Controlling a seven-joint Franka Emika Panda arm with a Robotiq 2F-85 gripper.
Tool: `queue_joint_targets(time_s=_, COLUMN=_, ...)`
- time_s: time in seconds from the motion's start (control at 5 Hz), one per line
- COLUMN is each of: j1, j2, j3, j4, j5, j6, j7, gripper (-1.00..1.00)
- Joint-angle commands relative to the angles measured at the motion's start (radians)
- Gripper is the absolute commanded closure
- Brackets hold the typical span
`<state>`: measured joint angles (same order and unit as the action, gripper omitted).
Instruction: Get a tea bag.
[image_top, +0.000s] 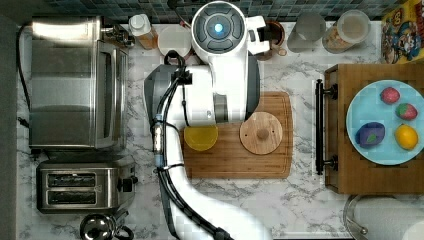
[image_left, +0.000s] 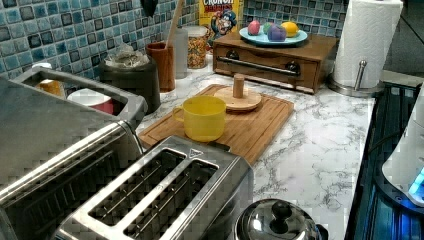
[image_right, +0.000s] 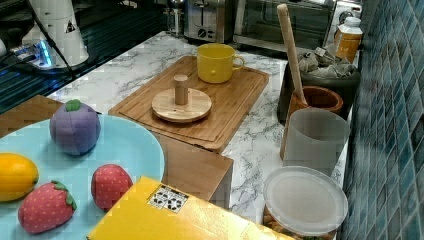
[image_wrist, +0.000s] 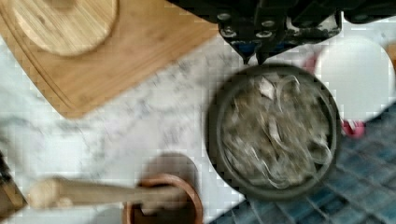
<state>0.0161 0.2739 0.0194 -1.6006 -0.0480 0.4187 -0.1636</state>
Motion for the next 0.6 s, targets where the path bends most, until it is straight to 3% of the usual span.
queue_joint_targets(time_s=0.2, j1=-0.010, j2=-0.161, j3=0.008, j4=-0.211, j5=0.050, j6=-0.035, j7=-0.021, gripper=1.00)
queue_joint_targets(time_s=0.6, j1=-0.042, j2=-0.332, j3=0.011, j4=-0.349, j5=0.153, j6=-0.029, j7=-0.122, gripper=1.00)
